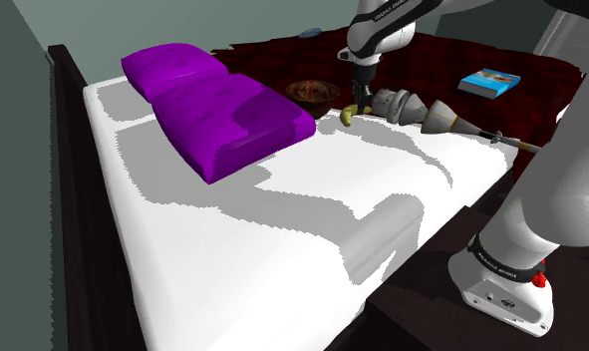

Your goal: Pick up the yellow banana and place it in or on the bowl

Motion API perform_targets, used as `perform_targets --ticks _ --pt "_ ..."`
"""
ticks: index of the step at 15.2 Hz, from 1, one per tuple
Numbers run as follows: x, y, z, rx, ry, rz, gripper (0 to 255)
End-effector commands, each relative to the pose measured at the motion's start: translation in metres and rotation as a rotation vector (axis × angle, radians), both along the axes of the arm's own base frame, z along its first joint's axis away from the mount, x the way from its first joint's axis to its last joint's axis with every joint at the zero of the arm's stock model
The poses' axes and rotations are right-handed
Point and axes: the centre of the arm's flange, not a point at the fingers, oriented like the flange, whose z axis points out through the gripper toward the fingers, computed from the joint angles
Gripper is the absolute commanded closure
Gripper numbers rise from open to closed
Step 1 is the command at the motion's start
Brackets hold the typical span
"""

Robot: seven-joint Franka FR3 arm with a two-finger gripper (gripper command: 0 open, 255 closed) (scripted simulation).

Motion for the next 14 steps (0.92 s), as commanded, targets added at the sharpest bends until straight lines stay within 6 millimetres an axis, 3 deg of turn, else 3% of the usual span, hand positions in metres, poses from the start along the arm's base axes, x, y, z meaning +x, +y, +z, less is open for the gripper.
perform_targets --ticks 1,3,14 --pt "0.0 0.0 0.0 0.0 0.0 0.0 255" --pt "0.0 0.0 0.0 0.0 0.0 0.0 255" --pt "0.0 0.0 0.058 0.0 0.0 0.0 255"
